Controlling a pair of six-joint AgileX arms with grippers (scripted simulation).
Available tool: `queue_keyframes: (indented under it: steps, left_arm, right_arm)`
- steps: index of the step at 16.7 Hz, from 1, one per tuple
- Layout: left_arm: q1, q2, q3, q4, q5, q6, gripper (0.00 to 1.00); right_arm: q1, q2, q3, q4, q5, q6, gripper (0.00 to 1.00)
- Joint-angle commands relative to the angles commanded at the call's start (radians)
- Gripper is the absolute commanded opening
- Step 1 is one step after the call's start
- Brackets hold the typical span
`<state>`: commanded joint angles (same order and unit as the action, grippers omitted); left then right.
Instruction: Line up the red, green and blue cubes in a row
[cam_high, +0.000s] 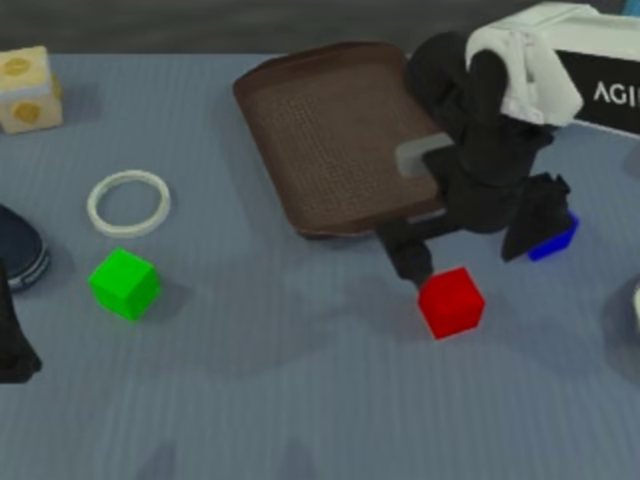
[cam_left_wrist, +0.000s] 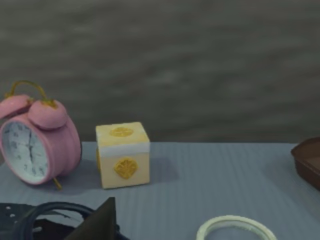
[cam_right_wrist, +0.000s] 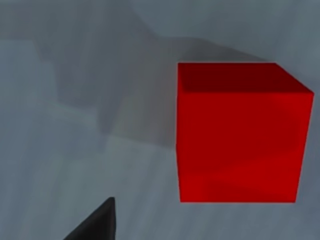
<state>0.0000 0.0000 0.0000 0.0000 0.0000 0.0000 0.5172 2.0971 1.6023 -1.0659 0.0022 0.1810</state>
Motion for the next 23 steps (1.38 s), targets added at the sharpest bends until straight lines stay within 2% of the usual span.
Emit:
queue_keyframes:
  steps: [8, 15, 20, 23]
  left_arm:
    - [0.0, 0.0, 0.0, 0.0, 0.0, 0.0, 1.0]
    - [0.0, 0.0, 0.0, 0.0, 0.0, 0.0, 1.0]
    - [0.0, 0.0, 0.0, 0.0, 0.0, 0.0, 1.0]
    - [0.0, 0.0, 0.0, 0.0, 0.0, 0.0, 1.0]
  right_arm:
    - [0.002, 0.026, 0.007, 0.008, 0.0, 0.0, 1.0]
    - [0.007, 0.141, -0.123, 0.26, 0.001, 0.004, 1.0]
    - [0.007, 0.158, -0.139, 0.287, 0.001, 0.005, 1.0]
    - [0.007, 0.158, -0.139, 0.287, 0.001, 0.005, 0.77]
